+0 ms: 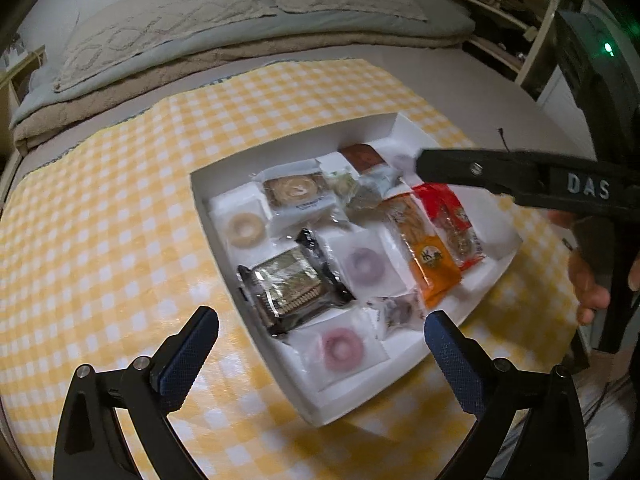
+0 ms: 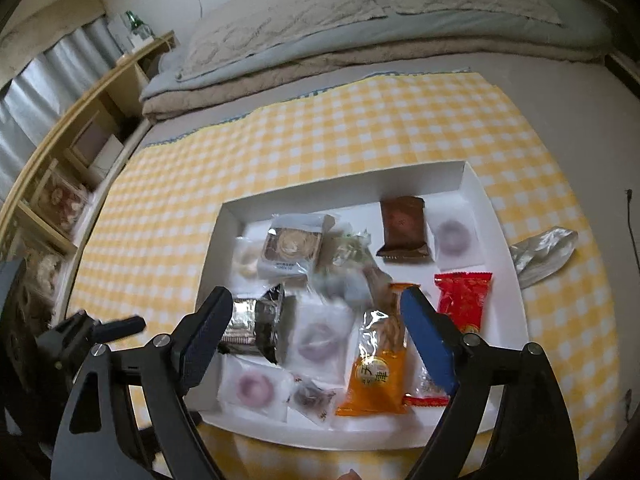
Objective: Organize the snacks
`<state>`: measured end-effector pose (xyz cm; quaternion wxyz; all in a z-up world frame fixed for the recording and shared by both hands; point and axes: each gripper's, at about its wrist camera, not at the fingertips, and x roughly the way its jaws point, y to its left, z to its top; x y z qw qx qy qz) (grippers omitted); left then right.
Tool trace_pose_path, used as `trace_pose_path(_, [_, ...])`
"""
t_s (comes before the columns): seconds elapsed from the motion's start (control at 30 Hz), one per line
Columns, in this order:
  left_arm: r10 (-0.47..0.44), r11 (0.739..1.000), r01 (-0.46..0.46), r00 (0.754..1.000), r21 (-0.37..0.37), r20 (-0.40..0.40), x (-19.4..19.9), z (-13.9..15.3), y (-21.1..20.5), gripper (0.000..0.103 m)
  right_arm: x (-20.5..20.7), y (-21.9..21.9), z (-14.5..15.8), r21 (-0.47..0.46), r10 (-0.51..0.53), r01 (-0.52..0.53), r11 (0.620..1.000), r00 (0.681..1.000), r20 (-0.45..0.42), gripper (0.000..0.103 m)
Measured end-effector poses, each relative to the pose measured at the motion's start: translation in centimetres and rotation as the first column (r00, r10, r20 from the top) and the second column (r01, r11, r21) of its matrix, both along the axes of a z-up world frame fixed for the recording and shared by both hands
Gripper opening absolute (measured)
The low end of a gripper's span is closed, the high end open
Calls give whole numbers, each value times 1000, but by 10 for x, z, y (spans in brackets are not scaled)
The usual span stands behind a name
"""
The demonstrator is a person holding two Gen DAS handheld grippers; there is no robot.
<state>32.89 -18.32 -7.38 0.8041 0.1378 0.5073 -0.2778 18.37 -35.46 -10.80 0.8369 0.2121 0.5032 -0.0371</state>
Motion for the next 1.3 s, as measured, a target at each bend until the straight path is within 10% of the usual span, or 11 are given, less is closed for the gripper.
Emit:
trace_pose_path(0.27, [19,999,-19,1000,-28,17,-4,9,14,103,-11,1,7,-21,6,-6,1000,1000,-9,103])
trace_pose_path(1.3, [139,983,-107,965,-151,223,-91,113,82,103,-77,43,105,-209,47,-11,978,984,172,103])
